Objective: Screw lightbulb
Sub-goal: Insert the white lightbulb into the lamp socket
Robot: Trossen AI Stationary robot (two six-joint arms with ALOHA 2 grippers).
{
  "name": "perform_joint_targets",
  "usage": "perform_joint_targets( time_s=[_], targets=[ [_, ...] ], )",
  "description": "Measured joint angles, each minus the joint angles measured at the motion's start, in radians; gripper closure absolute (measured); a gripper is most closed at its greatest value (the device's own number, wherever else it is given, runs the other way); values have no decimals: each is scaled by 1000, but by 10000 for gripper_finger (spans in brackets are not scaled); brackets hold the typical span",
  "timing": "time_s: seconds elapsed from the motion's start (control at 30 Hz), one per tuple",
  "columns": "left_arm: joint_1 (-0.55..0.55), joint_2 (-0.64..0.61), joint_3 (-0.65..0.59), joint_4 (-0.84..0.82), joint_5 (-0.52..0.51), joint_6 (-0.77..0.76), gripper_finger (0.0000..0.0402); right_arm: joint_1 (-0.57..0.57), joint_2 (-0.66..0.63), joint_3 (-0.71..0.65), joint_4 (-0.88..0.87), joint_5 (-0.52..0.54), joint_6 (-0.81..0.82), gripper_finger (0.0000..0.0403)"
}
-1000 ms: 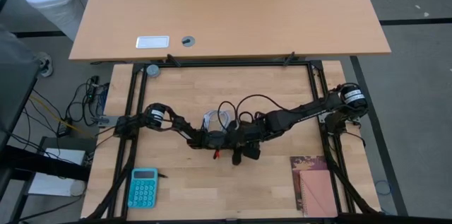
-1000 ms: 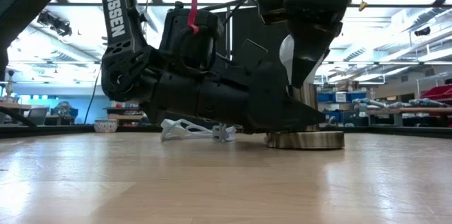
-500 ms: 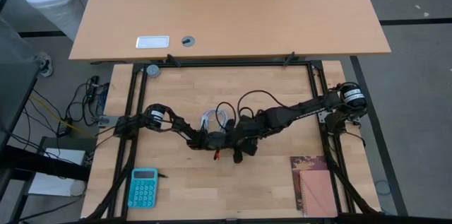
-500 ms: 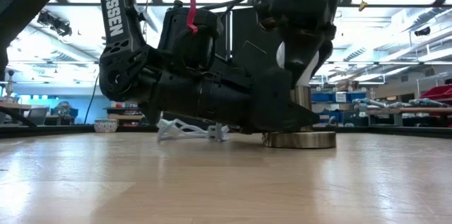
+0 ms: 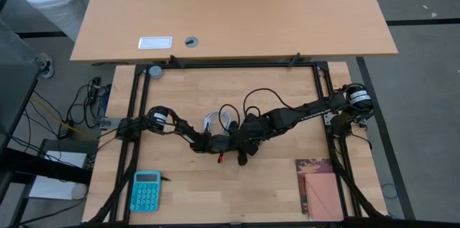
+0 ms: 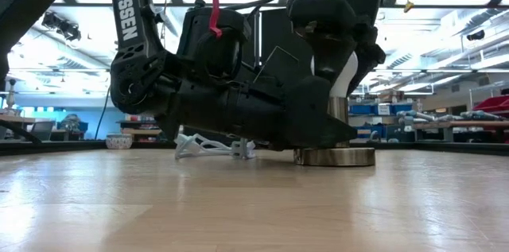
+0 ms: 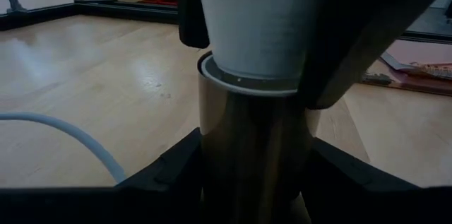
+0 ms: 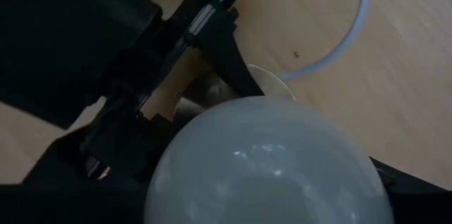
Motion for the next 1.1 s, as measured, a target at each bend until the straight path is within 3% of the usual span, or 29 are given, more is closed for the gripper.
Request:
perform_joint_targets(
  time_s=[0.83,1.1],
  targets=[
    [-6,0,0,-1,-34,-28,204,-40,0,0,5,-23,260,151],
    [-7,0,0,0,-35,-31,204,-40,0,0,11,-24,215,149]
  ],
)
